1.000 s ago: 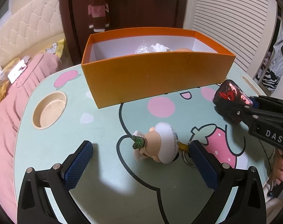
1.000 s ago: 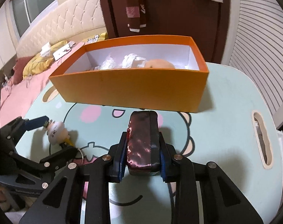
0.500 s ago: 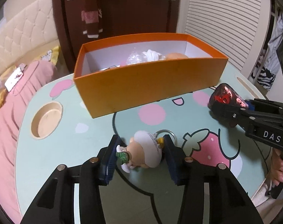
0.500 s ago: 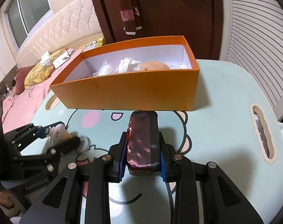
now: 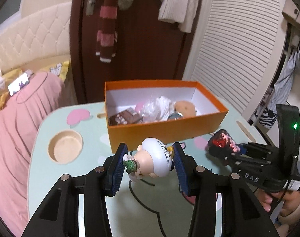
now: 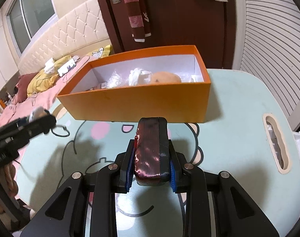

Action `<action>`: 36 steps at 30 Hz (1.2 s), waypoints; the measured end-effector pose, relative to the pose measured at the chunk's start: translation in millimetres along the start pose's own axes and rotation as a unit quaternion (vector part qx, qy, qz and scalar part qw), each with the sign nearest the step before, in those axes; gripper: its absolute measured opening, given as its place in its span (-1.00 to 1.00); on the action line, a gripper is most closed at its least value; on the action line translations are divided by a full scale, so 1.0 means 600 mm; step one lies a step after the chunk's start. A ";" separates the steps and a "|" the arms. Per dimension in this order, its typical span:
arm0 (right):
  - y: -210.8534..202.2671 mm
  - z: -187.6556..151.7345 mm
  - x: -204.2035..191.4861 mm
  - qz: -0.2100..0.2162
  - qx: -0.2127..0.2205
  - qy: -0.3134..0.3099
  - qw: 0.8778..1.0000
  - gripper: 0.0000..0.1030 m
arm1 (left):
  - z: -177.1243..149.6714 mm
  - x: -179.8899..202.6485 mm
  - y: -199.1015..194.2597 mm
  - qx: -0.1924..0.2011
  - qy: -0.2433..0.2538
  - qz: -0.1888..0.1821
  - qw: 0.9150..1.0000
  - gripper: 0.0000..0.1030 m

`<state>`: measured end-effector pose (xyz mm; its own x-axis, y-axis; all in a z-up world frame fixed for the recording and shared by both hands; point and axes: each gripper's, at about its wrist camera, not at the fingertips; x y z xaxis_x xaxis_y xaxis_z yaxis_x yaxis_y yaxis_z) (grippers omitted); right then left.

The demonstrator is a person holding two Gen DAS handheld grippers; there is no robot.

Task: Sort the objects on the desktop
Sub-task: 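Lower the packet and figurine into the box and open both grippers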

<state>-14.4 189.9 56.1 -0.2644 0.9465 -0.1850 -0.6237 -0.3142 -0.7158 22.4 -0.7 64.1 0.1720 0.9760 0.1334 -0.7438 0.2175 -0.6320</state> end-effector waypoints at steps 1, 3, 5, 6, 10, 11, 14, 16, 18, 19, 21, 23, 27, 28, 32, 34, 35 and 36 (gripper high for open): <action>-0.002 0.001 -0.002 0.000 0.002 -0.002 1.000 -0.42 | 0.002 0.002 -0.002 0.002 0.004 0.002 1.000 -0.13; -0.005 0.004 -0.008 -0.001 0.006 -0.007 1.000 -0.42 | 0.005 0.003 -0.004 0.006 0.010 0.012 1.000 -0.13; -0.004 0.007 -0.014 -0.001 0.005 -0.012 1.000 -0.42 | 0.004 -0.003 -0.004 0.007 0.006 0.020 1.000 -0.13; -0.002 0.008 -0.021 0.001 0.004 -0.017 1.000 -0.42 | 0.003 -0.008 -0.004 0.006 0.001 0.021 1.000 -0.13; 0.004 0.008 -0.047 0.008 -0.002 -0.038 0.999 -0.42 | -0.004 -0.031 -0.003 0.000 -0.014 0.044 0.999 -0.13; 0.004 0.008 -0.053 0.007 -0.001 -0.046 0.999 -0.42 | -0.005 -0.037 -0.002 0.000 -0.015 0.052 0.999 -0.13; 0.001 0.008 -0.066 -0.003 0.008 -0.066 0.998 -0.42 | 0.000 -0.043 -0.002 0.003 -0.017 0.056 0.998 -0.13; -0.001 0.010 -0.066 -0.010 0.013 -0.071 0.997 -0.42 | 0.009 -0.040 0.000 0.007 -0.017 0.043 0.999 -0.13; -0.005 0.016 -0.058 -0.016 0.019 -0.067 0.997 -0.42 | 0.022 -0.033 0.002 0.011 -0.014 0.027 0.999 -0.13; -0.008 0.020 -0.052 -0.018 0.021 -0.062 0.998 -0.42 | 0.030 -0.028 0.004 0.013 -0.012 0.020 1.000 -0.13; -0.017 0.030 -0.041 -0.022 0.029 -0.052 0.998 -0.42 | 0.048 -0.018 0.009 0.018 -0.006 0.007 1.000 -0.13; -0.027 0.043 -0.032 -0.029 0.043 -0.045 0.998 -0.42 | 0.066 -0.011 0.017 0.021 -0.001 0.000 1.000 -0.13; -0.043 0.078 -0.021 -0.039 0.070 -0.038 0.996 -0.42 | 0.100 -0.004 0.034 0.026 0.004 -0.002 1.000 -0.13; -0.043 0.085 -0.021 -0.039 0.073 -0.037 0.996 -0.42 | 0.109 -0.003 0.039 0.028 0.005 -0.003 1.000 -0.13; -0.030 0.121 -0.019 -0.038 0.076 -0.032 0.996 -0.42 | 0.138 -0.005 0.059 0.030 0.009 -0.004 1.000 -0.13; -0.024 0.134 -0.019 -0.037 0.077 -0.029 0.996 -0.42 | 0.150 -0.006 0.069 0.031 0.013 0.000 0.999 -0.13; -0.020 0.140 -0.019 -0.037 0.078 -0.028 0.996 -0.42 | 0.155 -0.007 0.075 0.030 0.012 -0.001 0.999 -0.13; -0.017 0.147 -0.018 -0.037 0.079 -0.026 0.996 -0.42 | 0.161 -0.008 0.080 0.029 0.012 -0.001 1.000 -0.13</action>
Point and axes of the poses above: each gripper's, at about its wrist camera, not at the fingertips, and y roughly the way its jaws point, x to its right, z to its top, and after that the axes turned 1 degree about z, right-handed
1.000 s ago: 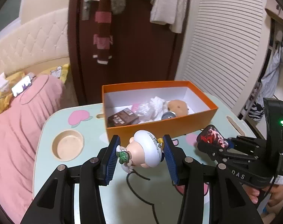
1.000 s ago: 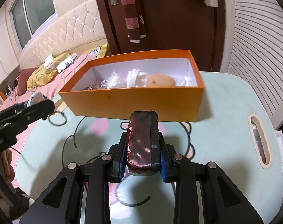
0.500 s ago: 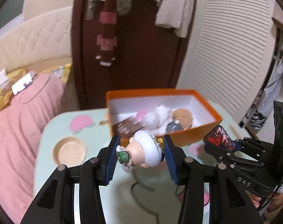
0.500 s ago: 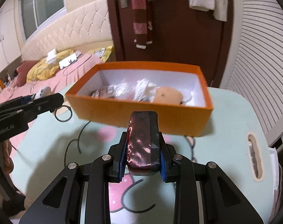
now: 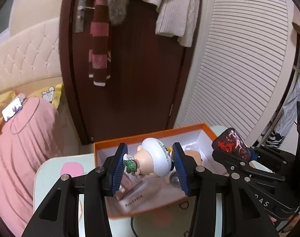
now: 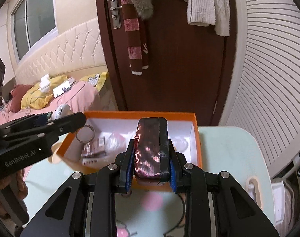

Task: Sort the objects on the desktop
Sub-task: 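Lower the packet and figurine into the box and open both grippers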

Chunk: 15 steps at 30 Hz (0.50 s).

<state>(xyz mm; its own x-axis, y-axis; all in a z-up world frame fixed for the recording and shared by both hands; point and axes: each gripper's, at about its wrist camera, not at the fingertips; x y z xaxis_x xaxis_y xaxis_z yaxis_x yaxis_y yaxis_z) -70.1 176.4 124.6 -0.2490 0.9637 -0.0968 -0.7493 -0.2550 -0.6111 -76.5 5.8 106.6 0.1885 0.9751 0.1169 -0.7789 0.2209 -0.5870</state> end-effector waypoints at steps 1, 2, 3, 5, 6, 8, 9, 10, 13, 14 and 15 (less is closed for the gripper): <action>0.005 0.006 0.001 0.000 0.000 0.002 1.000 -0.42 | 0.004 -0.001 0.006 -0.001 0.000 0.000 1.000 -0.13; 0.011 0.011 0.001 0.000 0.000 0.003 1.000 -0.42 | 0.007 -0.002 0.011 -0.002 0.001 0.001 1.000 -0.13; 0.016 0.016 0.001 0.000 -0.001 0.004 1.000 -0.42 | 0.009 -0.003 0.017 -0.003 0.003 0.003 1.000 -0.13; 0.031 0.022 0.001 0.000 -0.007 0.005 1.000 -0.42 | 0.013 -0.003 0.028 -0.007 0.008 0.012 1.000 -0.13; 0.038 0.025 0.001 0.000 -0.010 0.005 1.000 -0.42 | 0.014 -0.005 0.034 -0.010 0.008 0.012 1.000 -0.13; 0.052 0.027 0.002 0.002 -0.019 0.007 1.000 -0.42 | 0.014 -0.010 0.046 -0.018 0.004 0.010 1.000 -0.13; 0.060 0.028 0.003 0.003 -0.023 0.008 1.000 -0.42 | 0.014 -0.012 0.052 -0.023 0.003 0.010 1.000 -0.13; 0.067 0.028 0.004 0.004 -0.028 0.010 1.000 -0.42 | 0.013 -0.014 0.058 -0.026 0.002 0.010 1.000 -0.13; 0.086 0.030 0.009 0.007 -0.040 0.015 0.999 -0.42 | 0.012 -0.018 0.072 -0.037 0.000 0.010 0.999 -0.13; 0.092 0.031 0.010 0.008 -0.045 0.016 0.999 -0.42 | 0.011 -0.018 0.075 -0.039 -0.001 0.009 0.999 -0.13; 0.098 0.031 0.011 0.009 -0.049 0.016 0.999 -0.42 | 0.010 -0.019 0.079 -0.042 -0.002 0.009 0.999 -0.13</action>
Point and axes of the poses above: each gripper's, at about its wrist camera, not at the fingertips, and y roughly the way its jaws point, x to its right, z to its top, and after that the axes turned 1 degree about z, right-handed
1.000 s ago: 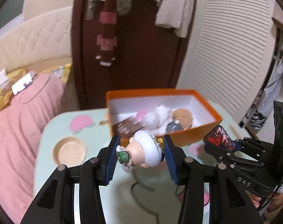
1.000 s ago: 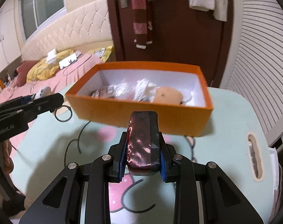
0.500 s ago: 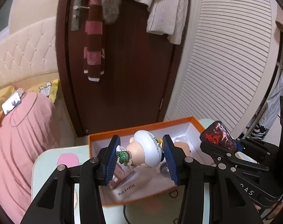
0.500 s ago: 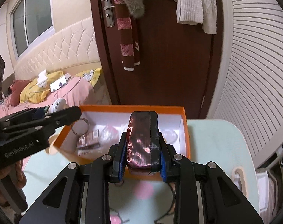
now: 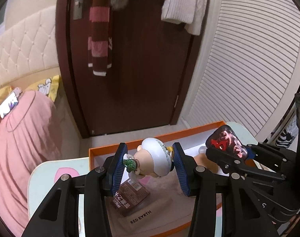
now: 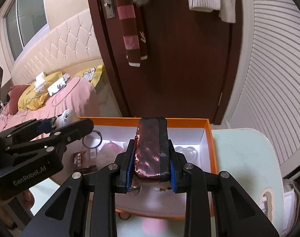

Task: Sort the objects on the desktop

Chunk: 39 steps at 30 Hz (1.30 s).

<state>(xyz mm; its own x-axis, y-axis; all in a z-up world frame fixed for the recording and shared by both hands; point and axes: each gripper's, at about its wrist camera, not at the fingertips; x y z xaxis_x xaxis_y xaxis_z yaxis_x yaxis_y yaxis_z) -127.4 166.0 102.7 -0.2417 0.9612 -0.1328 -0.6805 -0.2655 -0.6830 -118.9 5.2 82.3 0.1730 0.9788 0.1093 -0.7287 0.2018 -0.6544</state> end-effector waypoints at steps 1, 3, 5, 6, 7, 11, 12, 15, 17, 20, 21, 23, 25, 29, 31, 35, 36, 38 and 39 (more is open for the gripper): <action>0.004 0.001 0.000 0.001 -0.004 0.001 1.000 -0.42 | -0.001 0.000 0.003 -0.002 0.000 -0.001 1.000 -0.13; 0.012 0.003 0.000 0.004 -0.008 0.002 1.000 -0.42 | -0.002 -0.001 0.008 -0.006 -0.001 -0.002 1.000 -0.12; 0.018 0.003 -0.001 0.006 -0.011 0.001 1.000 -0.42 | -0.002 -0.002 0.013 -0.010 -0.003 -0.003 1.000 -0.12; 0.021 0.003 -0.002 0.007 -0.012 0.000 1.000 -0.42 | -0.002 -0.003 0.015 -0.010 -0.004 -0.002 1.000 -0.12; 0.024 0.003 -0.003 0.008 -0.014 -0.001 1.000 -0.42 | -0.001 -0.005 0.017 -0.011 -0.005 -0.002 1.000 -0.12; 0.035 0.005 -0.010 0.010 -0.019 -0.007 1.000 -0.42 | -0.001 -0.009 0.022 -0.013 -0.007 0.003 1.000 -0.12; 0.037 0.006 -0.012 0.009 -0.018 -0.009 1.000 -0.42 | -0.001 -0.010 0.023 -0.014 -0.008 0.003 1.000 -0.12; 0.040 0.008 -0.015 0.012 -0.020 -0.010 1.000 -0.42 | -0.002 -0.014 0.024 -0.017 -0.011 0.003 1.000 -0.12; 0.043 0.010 -0.015 0.015 -0.023 -0.009 1.000 -0.42 | -0.002 -0.015 0.022 -0.015 -0.014 0.003 1.000 -0.11; 0.043 0.010 -0.016 0.014 -0.024 -0.007 1.000 -0.41 | 0.000 -0.016 0.018 -0.011 -0.017 0.007 1.000 0.09; 0.042 0.010 -0.016 0.012 -0.024 -0.007 1.000 -0.40 | 0.000 -0.017 0.015 -0.008 -0.019 0.007 1.000 0.13; 0.038 0.010 -0.015 0.006 -0.018 -0.007 1.000 -0.39 | -0.001 -0.018 0.012 -0.006 -0.021 0.005 1.000 0.20; 0.034 0.011 -0.015 0.006 -0.016 -0.007 1.000 -0.37 | -0.002 -0.020 0.009 -0.005 -0.023 0.004 1.000 0.21; 0.027 0.011 -0.016 0.005 -0.015 -0.007 1.000 -0.37 | -0.008 -0.020 -0.002 -0.006 -0.024 0.004 1.000 0.24; 0.020 0.010 -0.018 0.006 -0.014 -0.006 1.000 -0.37 | -0.012 -0.021 -0.010 -0.005 -0.025 0.005 1.000 0.28; -0.004 0.004 -0.021 0.005 -0.004 -0.007 1.000 -0.37 | -0.030 -0.019 -0.032 -0.005 -0.029 0.007 1.000 0.39; -0.011 0.001 -0.021 0.003 -0.002 -0.008 1.000 -0.37 | -0.035 -0.018 -0.037 -0.007 -0.029 0.006 1.000 0.41; -0.025 -0.008 -0.023 -0.004 -0.001 -0.013 1.000 -0.37 | -0.047 -0.017 -0.048 -0.009 -0.033 0.004 0.999 0.47; -0.031 -0.013 -0.024 -0.007 -0.001 -0.015 1.000 -0.37 | -0.052 -0.017 -0.053 -0.009 -0.035 0.002 0.999 0.48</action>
<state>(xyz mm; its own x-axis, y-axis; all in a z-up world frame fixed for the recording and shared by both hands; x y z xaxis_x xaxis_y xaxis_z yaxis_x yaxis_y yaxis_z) -105.8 157.7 111.8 -0.2535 0.9620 -0.1016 -0.6825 -0.2523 -0.6859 -76.6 -12.2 78.6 0.1234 0.9797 0.1582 -0.7164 0.1983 -0.6689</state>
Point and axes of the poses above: each gripper's, at about its wrist camera, not at the fingertips, and y roughly the way its jaws point, x to its right, z to its top, and after that the axes turned 1 degree about z, right-handed
